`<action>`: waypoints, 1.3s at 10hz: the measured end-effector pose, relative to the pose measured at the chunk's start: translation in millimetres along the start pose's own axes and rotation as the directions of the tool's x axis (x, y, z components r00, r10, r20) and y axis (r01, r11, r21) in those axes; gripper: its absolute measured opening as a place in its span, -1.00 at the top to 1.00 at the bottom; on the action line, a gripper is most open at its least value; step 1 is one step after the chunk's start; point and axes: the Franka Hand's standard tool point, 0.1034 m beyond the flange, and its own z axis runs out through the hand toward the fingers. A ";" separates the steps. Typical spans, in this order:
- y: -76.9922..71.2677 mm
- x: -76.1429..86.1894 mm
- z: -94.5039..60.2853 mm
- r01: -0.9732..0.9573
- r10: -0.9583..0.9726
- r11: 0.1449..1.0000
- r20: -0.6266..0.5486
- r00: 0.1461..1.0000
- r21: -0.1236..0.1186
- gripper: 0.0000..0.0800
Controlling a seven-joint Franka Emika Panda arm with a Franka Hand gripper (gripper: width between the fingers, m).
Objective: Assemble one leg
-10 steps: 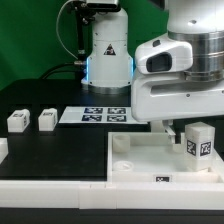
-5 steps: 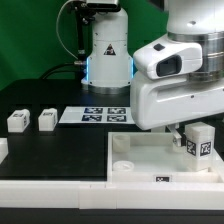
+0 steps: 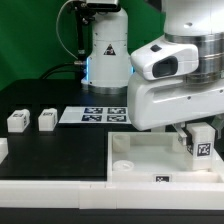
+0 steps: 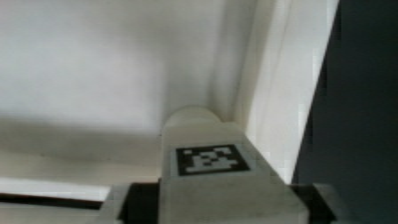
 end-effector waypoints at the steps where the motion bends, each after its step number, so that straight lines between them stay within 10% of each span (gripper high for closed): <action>1: 0.4 1.0 -0.8 -0.105 0.105 0.994 -0.006 0.994 0.012 0.25; 10: -8.7 4.8 4.5 -0.956 0.958 0.288 -0.013 0.287 0.052 0.26; 13: -9.9 4.2 4.8 -0.968 0.969 0.247 -0.002 0.247 0.047 0.26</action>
Offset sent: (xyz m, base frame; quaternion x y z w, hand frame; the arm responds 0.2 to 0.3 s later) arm -0.0023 0.0055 0.0097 -0.0260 0.0150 0.3133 0.9492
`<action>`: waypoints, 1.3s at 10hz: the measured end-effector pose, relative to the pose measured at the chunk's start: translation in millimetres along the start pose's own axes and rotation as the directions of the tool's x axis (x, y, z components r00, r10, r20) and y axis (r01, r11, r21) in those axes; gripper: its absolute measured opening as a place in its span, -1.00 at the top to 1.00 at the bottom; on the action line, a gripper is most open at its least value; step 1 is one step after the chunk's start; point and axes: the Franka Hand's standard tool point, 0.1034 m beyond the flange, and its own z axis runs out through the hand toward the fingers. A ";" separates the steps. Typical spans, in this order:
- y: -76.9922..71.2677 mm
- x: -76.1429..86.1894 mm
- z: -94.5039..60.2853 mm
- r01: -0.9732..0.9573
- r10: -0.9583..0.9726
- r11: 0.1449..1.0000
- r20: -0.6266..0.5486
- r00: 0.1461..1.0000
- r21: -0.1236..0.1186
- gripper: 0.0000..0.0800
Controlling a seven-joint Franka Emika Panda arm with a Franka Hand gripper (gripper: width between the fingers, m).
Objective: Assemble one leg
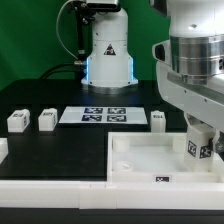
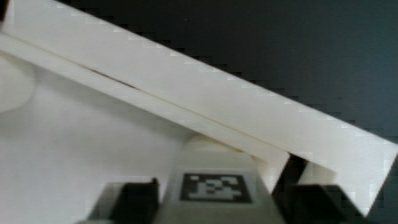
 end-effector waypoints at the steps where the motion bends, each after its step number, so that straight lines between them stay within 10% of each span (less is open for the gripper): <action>1: 0.1 0.0 0.2 0.051 -0.051 0.999 0.000 0.999 0.000 -0.30; 6: 2.2 4.8 0.4 0.644 -0.644 0.765 -0.002 0.765 -0.013 -0.62; 11: -1.1 7.8 -10.1 0.982 -0.985 0.170 -0.015 0.169 -0.082 -0.62; 13: -0.7 8.4 -9.8 0.984 -0.988 0.156 -0.013 0.156 -0.082 -0.62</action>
Offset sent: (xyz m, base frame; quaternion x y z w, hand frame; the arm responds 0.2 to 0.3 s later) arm 0.0016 -0.0059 0.0027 -0.0303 0.0216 -0.4156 0.9088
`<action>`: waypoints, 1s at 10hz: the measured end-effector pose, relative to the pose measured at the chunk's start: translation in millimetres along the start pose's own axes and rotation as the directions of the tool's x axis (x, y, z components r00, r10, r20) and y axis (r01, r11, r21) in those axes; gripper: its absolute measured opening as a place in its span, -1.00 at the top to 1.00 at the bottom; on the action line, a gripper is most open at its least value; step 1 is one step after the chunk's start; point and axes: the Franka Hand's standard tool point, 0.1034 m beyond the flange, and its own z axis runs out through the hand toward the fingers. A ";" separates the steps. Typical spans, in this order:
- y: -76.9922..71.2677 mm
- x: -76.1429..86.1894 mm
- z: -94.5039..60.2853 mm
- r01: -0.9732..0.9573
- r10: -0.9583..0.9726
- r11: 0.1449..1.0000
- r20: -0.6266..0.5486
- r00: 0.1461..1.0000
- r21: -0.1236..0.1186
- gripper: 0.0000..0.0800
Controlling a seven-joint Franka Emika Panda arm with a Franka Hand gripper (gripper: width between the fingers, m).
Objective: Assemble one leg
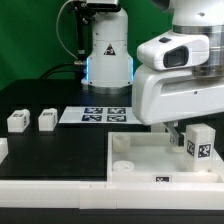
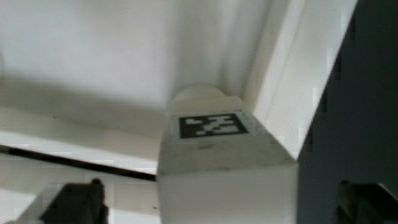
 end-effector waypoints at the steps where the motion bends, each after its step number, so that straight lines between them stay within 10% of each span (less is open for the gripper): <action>1: 0.1 -0.1 0.2 0.000 0.000 1.000 0.000 1.000 0.000 -0.30; 4: 1.7 -0.2 0.3 -0.024 0.024 1.000 0.001 1.000 -0.002 0.27; 7: 2.1 -0.3 0.3 -0.042 0.042 0.999 0.001 0.999 -0.002 0.27; 10: 2.0 -1.4 0.3 -0.498 0.498 0.867 0.002 0.867 -0.009 0.27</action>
Offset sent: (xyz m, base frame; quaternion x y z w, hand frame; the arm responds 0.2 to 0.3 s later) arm 0.0000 0.0000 0.0000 0.0000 0.0000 0.0000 1.0000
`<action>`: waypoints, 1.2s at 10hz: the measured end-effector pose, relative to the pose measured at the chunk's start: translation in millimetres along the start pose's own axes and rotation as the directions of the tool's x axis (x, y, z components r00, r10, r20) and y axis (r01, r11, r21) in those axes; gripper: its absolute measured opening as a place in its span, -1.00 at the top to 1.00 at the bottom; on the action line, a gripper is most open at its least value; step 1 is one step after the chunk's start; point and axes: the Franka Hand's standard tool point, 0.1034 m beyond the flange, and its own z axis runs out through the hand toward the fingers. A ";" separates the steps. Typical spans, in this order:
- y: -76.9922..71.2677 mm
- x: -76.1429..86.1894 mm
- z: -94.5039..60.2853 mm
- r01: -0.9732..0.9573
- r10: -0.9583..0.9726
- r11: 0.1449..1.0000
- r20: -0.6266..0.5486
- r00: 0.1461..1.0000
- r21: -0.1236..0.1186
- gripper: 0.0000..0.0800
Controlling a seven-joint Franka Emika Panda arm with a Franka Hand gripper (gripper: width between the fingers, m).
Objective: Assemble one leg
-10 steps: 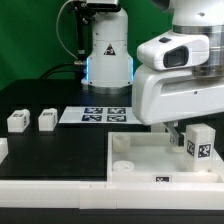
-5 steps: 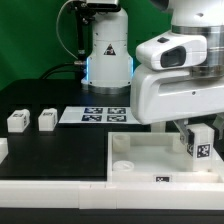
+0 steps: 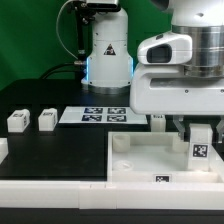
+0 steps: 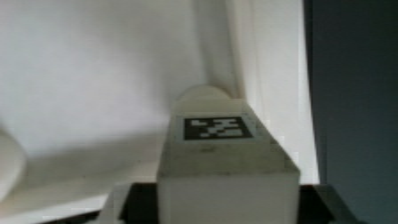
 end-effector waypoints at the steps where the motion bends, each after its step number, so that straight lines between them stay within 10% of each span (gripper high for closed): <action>1: 0.2 0.2 -0.4 -0.131 0.131 0.991 0.001 0.991 -0.001 0.27; 7: 1.4 4.0 0.2 -0.778 0.778 0.627 0.028 0.628 0.041 0.27; 10: 1.2 3.8 0.8 -0.765 0.765 0.643 0.027 0.644 0.041 0.27; 12: -0.9 2.7 1.3 -0.731 0.731 0.681 0.027 0.682 0.042 -0.50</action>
Offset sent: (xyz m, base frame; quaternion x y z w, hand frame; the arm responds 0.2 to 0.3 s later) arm -0.0049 0.0000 -0.0091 0.0171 -0.0134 0.3653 0.9306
